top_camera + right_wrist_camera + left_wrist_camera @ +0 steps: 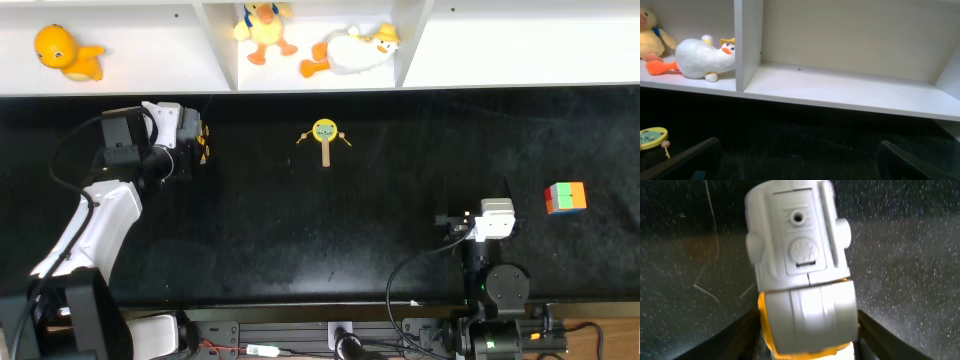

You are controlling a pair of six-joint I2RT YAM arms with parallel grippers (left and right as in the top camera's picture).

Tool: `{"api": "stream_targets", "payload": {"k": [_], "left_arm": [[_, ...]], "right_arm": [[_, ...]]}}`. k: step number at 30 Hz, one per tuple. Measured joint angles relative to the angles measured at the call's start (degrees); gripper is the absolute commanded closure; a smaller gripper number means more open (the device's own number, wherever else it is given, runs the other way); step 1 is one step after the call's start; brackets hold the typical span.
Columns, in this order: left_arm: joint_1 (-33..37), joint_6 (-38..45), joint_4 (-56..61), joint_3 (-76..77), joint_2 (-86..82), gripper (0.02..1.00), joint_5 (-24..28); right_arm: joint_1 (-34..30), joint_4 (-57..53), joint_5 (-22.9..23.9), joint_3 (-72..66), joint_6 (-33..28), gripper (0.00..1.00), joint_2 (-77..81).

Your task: Store Toys

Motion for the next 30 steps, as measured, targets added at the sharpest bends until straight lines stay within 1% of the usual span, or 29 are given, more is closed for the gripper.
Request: {"api": "stream_targets", "payload": {"k": [1, 6, 11, 14, 24, 30], "left_arm": [[0.0, 0.07, 0.31, 0.0, 0.0, 0.518, -0.02], [0.0, 0.09, 1.27, 0.02, -0.11, 0.564, 0.0], [0.0, 0.09, -0.17, 0.02, -0.94, 0.575, -0.04], [0.0, 0.09, -2.25, -0.85, -3.26, 0.606, -0.66], [0.0, -0.09, -11.61, -6.56, -20.13, 0.61, -2.58], [0.0, -0.55, -11.93, -6.08, -22.58, 0.63, -2.19]], "right_arm": [[0.0, 0.04, 0.0, 0.0, 0.0, 0.007, 0.0], [0.0, 0.0, 0.02, 0.0, 0.0, 0.005, 0.0], [-0.02, 0.02, 0.02, 0.02, 0.0, 0.005, 0.0], [0.0, 0.02, 0.0, 0.0, 0.0, 0.005, 0.0], [0.0, 0.02, 0.02, 0.02, 0.02, 0.005, 0.0], [0.0, 0.02, 0.02, 0.02, 0.0, 0.005, 0.0]]}}
